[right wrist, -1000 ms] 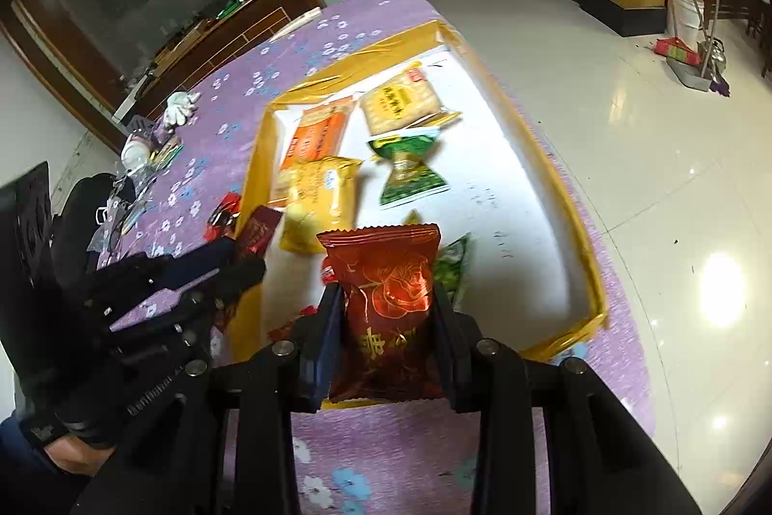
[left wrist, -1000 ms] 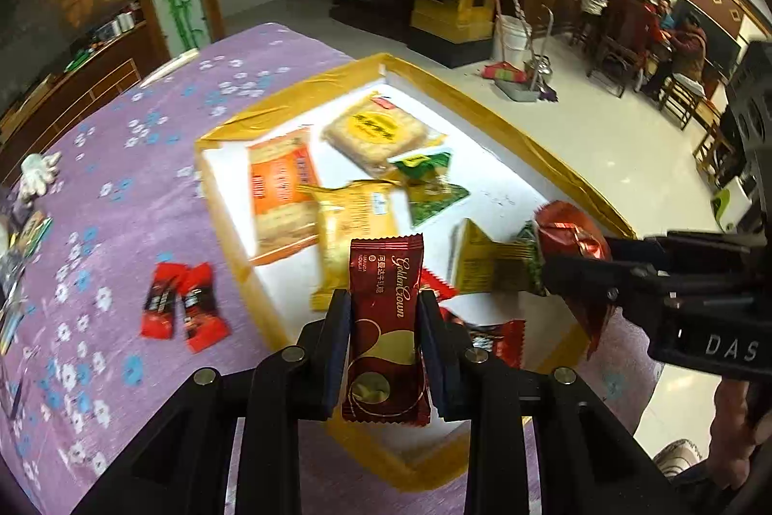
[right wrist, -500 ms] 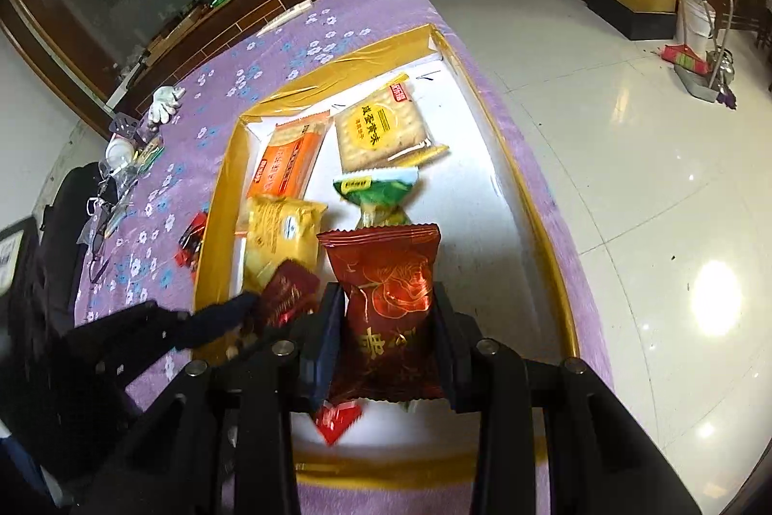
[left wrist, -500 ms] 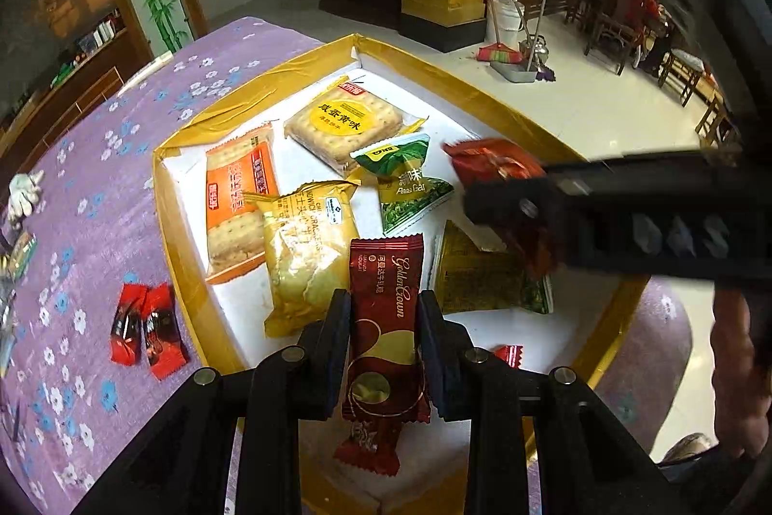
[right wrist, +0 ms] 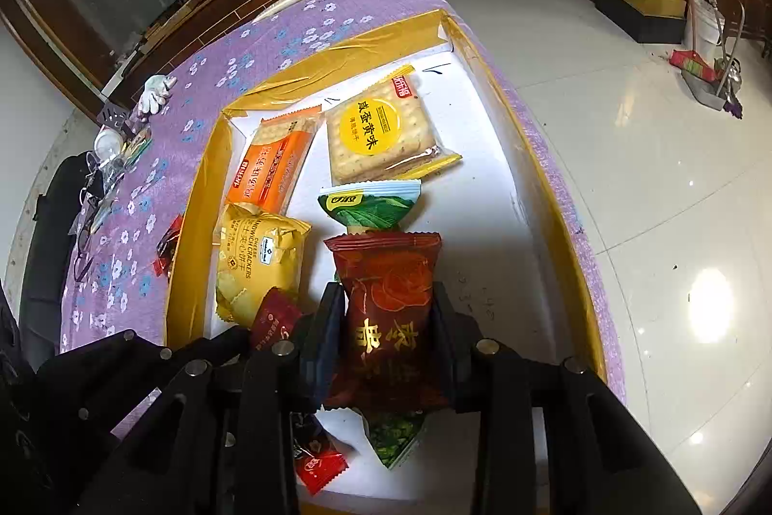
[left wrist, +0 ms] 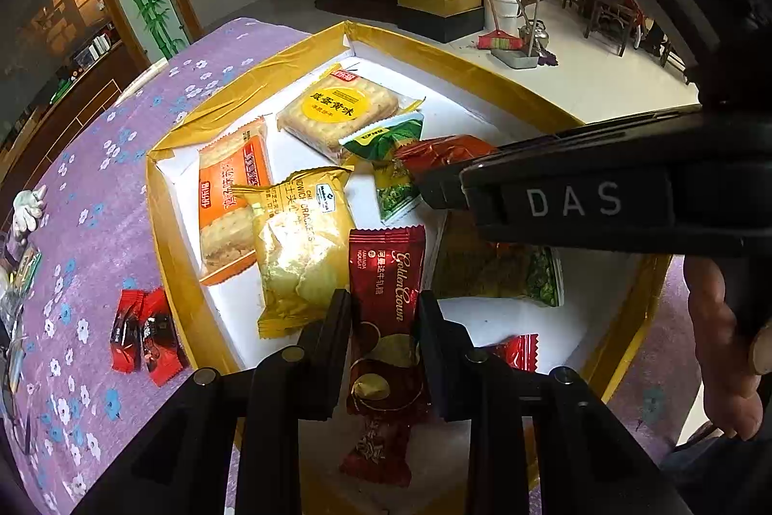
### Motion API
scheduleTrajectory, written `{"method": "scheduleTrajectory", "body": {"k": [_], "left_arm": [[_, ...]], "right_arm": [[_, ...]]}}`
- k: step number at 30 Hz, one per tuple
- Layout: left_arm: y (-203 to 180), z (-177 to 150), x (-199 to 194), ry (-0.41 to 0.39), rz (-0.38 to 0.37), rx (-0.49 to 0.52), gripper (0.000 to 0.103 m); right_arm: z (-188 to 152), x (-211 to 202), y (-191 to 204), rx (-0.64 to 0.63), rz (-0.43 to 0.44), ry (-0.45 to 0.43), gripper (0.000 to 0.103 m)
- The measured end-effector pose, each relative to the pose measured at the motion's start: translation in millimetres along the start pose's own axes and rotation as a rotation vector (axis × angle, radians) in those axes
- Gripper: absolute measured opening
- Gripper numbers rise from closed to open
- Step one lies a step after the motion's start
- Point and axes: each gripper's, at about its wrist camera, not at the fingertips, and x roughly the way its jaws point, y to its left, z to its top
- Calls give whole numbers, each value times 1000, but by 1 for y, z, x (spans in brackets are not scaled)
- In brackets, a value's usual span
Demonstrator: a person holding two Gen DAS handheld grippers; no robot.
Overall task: Organize snacks
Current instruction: 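Lower both tools into the tray and open them to release the snacks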
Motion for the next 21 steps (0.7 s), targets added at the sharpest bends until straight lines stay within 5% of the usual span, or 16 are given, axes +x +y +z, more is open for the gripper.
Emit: {"method": "scheduleTrajectory", "body": {"k": [21], "left_arm": [[1,-3,11,-29,-25,-3,30]], "right_arm": [[-6,12,-1,-16,-53,-42,34]]}}
